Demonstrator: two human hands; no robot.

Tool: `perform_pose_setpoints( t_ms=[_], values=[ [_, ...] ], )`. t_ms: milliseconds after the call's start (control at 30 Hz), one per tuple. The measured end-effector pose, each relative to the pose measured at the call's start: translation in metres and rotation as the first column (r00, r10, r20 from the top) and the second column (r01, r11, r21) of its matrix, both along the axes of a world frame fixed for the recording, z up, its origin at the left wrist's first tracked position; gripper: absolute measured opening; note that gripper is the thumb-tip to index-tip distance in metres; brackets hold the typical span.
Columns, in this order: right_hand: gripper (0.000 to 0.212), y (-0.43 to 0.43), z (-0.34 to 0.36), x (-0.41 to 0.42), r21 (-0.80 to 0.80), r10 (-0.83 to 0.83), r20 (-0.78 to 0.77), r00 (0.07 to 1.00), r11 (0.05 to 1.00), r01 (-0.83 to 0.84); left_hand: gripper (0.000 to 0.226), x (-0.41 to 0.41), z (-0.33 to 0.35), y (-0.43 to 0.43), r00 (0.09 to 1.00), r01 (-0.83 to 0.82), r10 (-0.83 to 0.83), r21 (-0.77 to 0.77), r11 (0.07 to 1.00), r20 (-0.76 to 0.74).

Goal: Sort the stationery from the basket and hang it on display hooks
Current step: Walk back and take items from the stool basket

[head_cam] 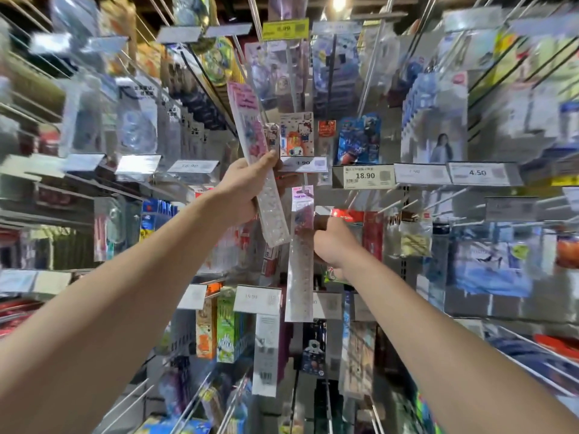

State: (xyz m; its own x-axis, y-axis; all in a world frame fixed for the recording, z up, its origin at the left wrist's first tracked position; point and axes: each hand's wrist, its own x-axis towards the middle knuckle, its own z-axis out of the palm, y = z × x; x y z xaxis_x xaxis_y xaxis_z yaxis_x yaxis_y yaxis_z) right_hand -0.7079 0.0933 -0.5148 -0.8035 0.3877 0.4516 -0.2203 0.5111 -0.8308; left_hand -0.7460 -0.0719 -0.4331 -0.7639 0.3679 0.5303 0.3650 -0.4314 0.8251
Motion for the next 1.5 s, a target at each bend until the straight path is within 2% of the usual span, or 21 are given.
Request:
perform_pose_setpoints(
  t_ms=[100,200,267,433,533,633,667,733,867,1000,1067,1100,1133,1167,1233,1267,1300,1367,1433,1500],
  values=[
    [0.026,0.005,0.008,-0.017,-0.114,-0.025,0.057,0.998,0.993,0.032,0.022,-0.004,-0.003,0.000,0.999,-0.008,0.007,-0.022,1.000,-0.034],
    [0.025,0.006,0.020,-0.029,-0.042,-0.104,0.193,0.976,0.993,0.114,0.022,-0.004,-0.005,-0.001,0.997,0.002,-0.005,-0.038,0.999,-0.078],
    [0.024,0.007,0.021,-0.038,-0.043,-0.130,0.212,0.969,0.989,0.142,0.020,-0.002,-0.007,0.000,0.995,0.001,-0.006,-0.049,0.999,-0.100],
    [0.053,0.012,0.006,-0.052,-0.092,-0.082,0.188,0.979,0.991,0.101,0.024,-0.002,-0.011,0.001,0.992,-0.015,0.008,-0.053,0.998,-0.127],
    [0.049,0.014,-0.001,-0.044,-0.111,-0.042,0.248,0.968,0.991,0.071,0.034,-0.003,-0.013,0.001,0.993,-0.032,0.025,-0.059,0.998,-0.115],
    [0.017,0.010,-0.001,-0.020,-0.081,0.089,0.488,0.868,0.995,-0.057,0.035,-0.002,-0.013,0.003,0.993,-0.041,0.035,-0.056,0.998,-0.112],
    [0.018,0.012,-0.001,-0.015,-0.055,0.117,0.545,0.830,0.993,-0.104,0.034,-0.002,-0.012,0.003,0.993,-0.049,0.042,-0.058,0.997,-0.111],
    [0.028,0.018,-0.004,-0.015,-0.020,0.115,0.561,0.820,0.992,-0.126,0.034,-0.004,-0.012,0.003,0.992,-0.062,0.054,-0.068,0.996,-0.116],
    [0.038,0.026,-0.013,-0.042,0.096,-0.019,0.443,0.896,0.995,-0.026,0.025,-0.007,-0.013,0.003,0.990,-0.066,0.058,-0.058,0.996,-0.130],
    [0.036,0.025,-0.020,-0.050,0.378,-0.239,0.412,0.879,0.923,0.074,0.027,-0.009,-0.013,0.005,0.986,-0.091,0.082,-0.053,0.994,-0.147],
    [0.034,0.026,-0.023,-0.047,0.501,-0.385,0.302,0.872,0.842,0.199,0.028,-0.008,-0.013,0.005,0.986,-0.114,0.107,-0.049,0.992,-0.131],
    [0.027,0.025,-0.021,-0.044,0.490,-0.401,0.199,0.894,0.831,0.264,0.029,-0.008,-0.013,0.004,0.985,-0.122,0.116,-0.046,0.991,-0.129],
    [0.020,0.022,-0.019,-0.042,0.396,-0.360,0.072,0.930,0.866,0.305,0.031,-0.008,-0.013,0.004,0.984,-0.133,0.127,-0.043,0.990,-0.126],
    [0.023,0.017,-0.014,-0.037,0.262,-0.291,-0.081,0.953,0.917,0.302,0.032,-0.009,-0.014,0.005,0.983,-0.141,0.135,-0.038,0.989,-0.125],
    [0.034,-0.001,-0.003,-0.018,0.081,-0.144,-0.391,0.909,0.978,0.190,0.028,-0.006,-0.016,0.007,0.984,-0.139,0.137,-0.010,0.990,-0.110],
    [0.034,-0.013,0.002,-0.003,0.082,-0.063,-0.469,0.881,0.990,0.115,0.022,-0.004,-0.016,0.007,0.985,-0.139,0.139,0.005,0.990,-0.103],
    [0.030,-0.026,0.007,0.011,0.122,0.028,-0.496,0.868,0.992,0.038,0.019,-0.003,-0.017,0.008,0.985,-0.145,0.146,0.020,0.989,-0.091],
    [0.024,-0.042,0.012,0.025,0.230,0.156,-0.433,0.888,0.971,-0.059,0.022,0.000,-0.018,0.007,0.988,-0.143,0.145,0.047,0.989,-0.051],
    [0.031,-0.046,0.012,0.022,0.283,0.142,-0.383,0.913,0.959,-0.031,0.032,0.001,-0.016,0.006,0.991,-0.132,0.133,0.042,0.990,-0.029],
    [0.036,-0.049,0.014,0.016,0.234,0.063,-0.374,0.925,0.972,0.029,0.039,0.004,-0.016,0.007,0.988,-0.153,0.153,0.032,0.988,-0.021]
  ],
)
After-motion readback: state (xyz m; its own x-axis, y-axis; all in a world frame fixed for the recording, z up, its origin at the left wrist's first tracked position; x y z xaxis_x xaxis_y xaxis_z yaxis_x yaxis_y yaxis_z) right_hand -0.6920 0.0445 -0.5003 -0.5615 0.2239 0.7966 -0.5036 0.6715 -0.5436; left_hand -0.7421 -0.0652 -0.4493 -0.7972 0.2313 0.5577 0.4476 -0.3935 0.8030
